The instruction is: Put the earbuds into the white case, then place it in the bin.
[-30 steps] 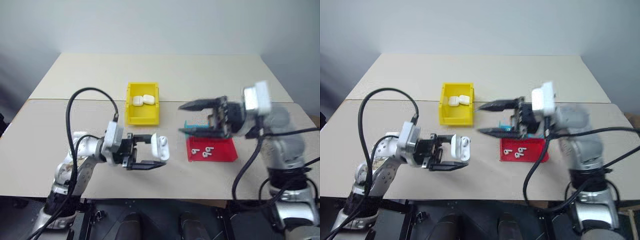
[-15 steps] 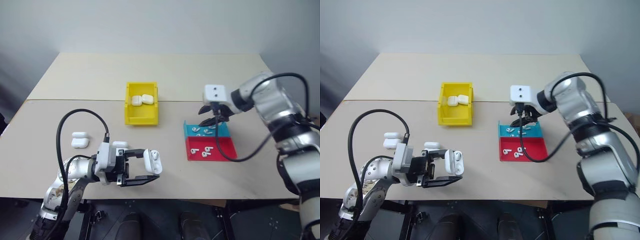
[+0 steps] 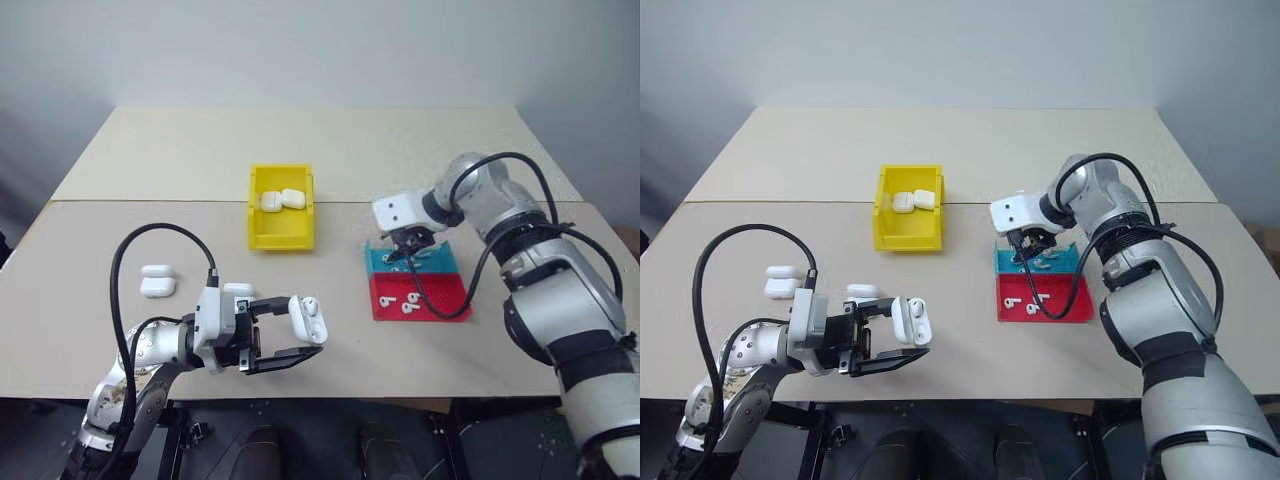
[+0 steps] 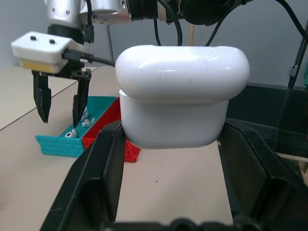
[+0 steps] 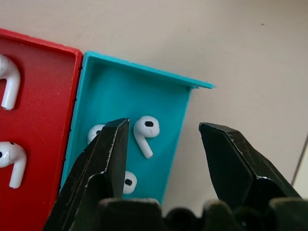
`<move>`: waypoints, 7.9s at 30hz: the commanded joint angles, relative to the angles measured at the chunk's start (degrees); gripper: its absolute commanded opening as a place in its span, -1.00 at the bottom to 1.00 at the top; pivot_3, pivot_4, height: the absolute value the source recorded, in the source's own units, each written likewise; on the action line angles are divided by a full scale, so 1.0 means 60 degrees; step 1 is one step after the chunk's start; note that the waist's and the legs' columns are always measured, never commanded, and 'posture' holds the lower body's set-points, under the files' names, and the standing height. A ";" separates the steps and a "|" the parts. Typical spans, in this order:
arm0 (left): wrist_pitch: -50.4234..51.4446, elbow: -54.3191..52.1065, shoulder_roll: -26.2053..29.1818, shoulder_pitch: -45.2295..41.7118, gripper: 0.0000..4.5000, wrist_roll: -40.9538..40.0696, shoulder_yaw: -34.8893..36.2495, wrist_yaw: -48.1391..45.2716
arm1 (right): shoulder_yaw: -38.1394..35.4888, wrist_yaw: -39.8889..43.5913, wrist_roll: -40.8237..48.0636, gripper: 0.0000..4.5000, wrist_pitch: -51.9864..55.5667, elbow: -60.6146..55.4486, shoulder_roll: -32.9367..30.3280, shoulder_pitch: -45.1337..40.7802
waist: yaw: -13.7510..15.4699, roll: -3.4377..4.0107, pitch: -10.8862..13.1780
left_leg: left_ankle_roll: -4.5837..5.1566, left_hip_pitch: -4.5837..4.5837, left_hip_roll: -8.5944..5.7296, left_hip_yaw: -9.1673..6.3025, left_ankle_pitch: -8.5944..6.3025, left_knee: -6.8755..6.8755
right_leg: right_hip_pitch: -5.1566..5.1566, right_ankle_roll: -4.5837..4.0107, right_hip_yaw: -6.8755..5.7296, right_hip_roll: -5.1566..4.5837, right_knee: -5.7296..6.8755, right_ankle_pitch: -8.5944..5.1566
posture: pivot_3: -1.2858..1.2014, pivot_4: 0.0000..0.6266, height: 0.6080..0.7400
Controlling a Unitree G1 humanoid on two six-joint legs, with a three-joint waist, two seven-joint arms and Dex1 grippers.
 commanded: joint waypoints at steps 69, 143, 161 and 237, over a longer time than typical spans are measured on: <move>-0.0166 -0.0480 0.0082 0.0032 0.20 0.0223 -0.0256 0.0551 | -0.0152 -0.1203 -0.1500 -0.25 -0.1971 0.1630 0.0630 -0.0624 | -0.0059 0.0008 0.0005 | 0.0000 0.0004 0.0000 -0.0001 0.0000 -0.0003 | 0.0000 -0.0001 0.0000 0.0000 0.0005 0.0001 | 0.03 -0.52 1.00; 0.0273 0.2757 -0.2119 -0.5169 0.20 -0.0102 -0.1135 -0.0976 | -0.8912 -0.8928 1.8665 -0.73 1.2064 -1.6208 -0.1689 0.8516 | 0.0220 0.0025 0.0023 | 0.0004 -0.0016 -0.0012 -0.0031 0.0000 0.0013 | 0.0028 0.0011 -0.0013 0.0002 -0.0017 -0.0001 | 0.03 -0.52 1.00; -0.0092 0.2986 -0.2232 -0.5079 0.20 0.0210 -0.1152 -0.0943 | -0.8617 -0.8680 1.8861 -0.73 1.1306 -1.6296 -0.2679 0.9329 | 0.0231 0.0021 0.0025 | 0.0004 -0.0017 -0.0012 -0.0031 -0.0001 0.0014 | 0.0028 0.0012 -0.0012 0.0003 -0.0019 -0.0001 | 0.03 -0.52 1.00; -0.0461 0.3751 -0.2459 -0.5435 0.20 0.0979 -0.1426 -0.0775 | -0.7911 -0.6233 1.6739 -0.56 1.0917 -1.5459 -0.5337 0.6648 | 0.0231 0.0016 0.0026 | 0.0005 -0.0009 -0.0010 -0.0032 -0.0001 0.0014 | 0.0032 0.0014 -0.0011 0.0006 -0.0020 0.0000 | 0.03 -0.52 1.00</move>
